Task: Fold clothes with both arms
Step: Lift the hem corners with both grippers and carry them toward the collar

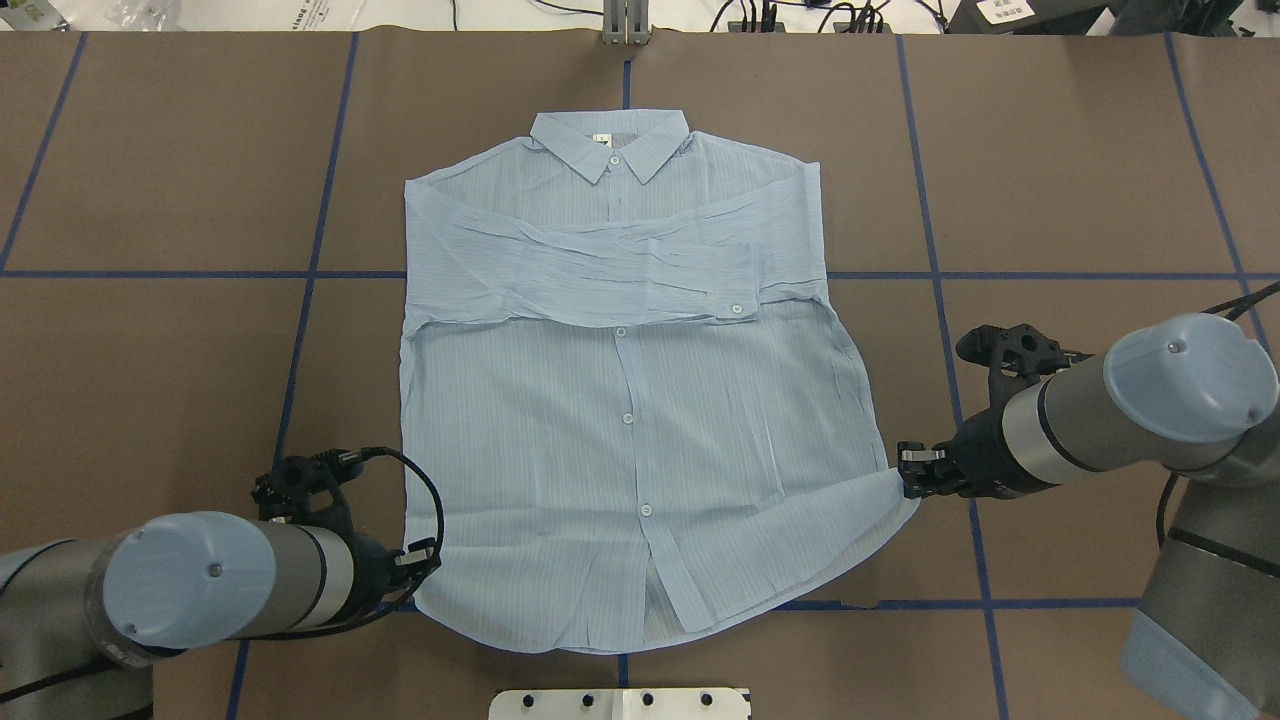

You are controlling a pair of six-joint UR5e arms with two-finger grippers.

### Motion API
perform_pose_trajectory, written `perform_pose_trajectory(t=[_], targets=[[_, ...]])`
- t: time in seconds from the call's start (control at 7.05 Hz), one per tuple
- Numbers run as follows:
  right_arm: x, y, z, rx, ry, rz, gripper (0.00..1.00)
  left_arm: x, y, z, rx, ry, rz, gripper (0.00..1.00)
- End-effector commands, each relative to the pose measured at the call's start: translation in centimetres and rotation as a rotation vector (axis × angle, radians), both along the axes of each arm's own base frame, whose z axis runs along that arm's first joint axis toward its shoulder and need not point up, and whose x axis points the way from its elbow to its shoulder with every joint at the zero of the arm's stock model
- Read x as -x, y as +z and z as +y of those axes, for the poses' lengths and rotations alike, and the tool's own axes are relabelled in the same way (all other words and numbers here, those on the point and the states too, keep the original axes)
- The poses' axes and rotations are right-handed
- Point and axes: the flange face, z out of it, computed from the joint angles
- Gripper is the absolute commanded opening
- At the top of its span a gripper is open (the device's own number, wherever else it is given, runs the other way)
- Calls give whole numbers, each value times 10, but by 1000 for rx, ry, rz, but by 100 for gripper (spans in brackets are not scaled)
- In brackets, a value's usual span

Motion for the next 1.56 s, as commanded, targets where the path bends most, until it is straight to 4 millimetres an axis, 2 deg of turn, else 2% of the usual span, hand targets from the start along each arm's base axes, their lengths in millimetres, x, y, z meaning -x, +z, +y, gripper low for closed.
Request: perform_pose_trajectory(t=[0.0, 0.14, 0.28, 0.43, 0.57, 0.71, 0.85, 0.99, 1.13, 1.42], targets=[[1, -14, -15, -13, 24, -24, 0, 23, -13, -41, -72, -20, 21, 0], [-2, -15, -29, 3, 32, -32, 0, 32, -20, -55, -105, -11, 32, 0], [-12, -18, -45, 19, 45, -48, 0, 41, -21, -67, -125, -18, 36, 0], [-29, -22, -73, 32, 83, -64, 0, 48, -25, -79, -134, -42, 40, 0], [-35, -27, -99, 42, 103, -81, 0, 59, -31, -95, -149, -43, 51, 0], [-38, -42, -122, 34, 126, -102, 0, 77, -32, -115, -172, -62, 64, 0], [-46, -59, -144, 18, 159, -124, 0, 88, -36, -144, -181, -99, 76, 0], [-46, -71, -166, 10, 182, -132, 0, 79, -42, -181, -191, -99, 71, 0], [-46, -83, -198, 3, 215, -137, 0, 82, -49, -213, -207, -129, 62, 0], [-44, -99, -254, -1, 260, -126, 0, 104, -57, -263, -223, -145, 82, 0]])
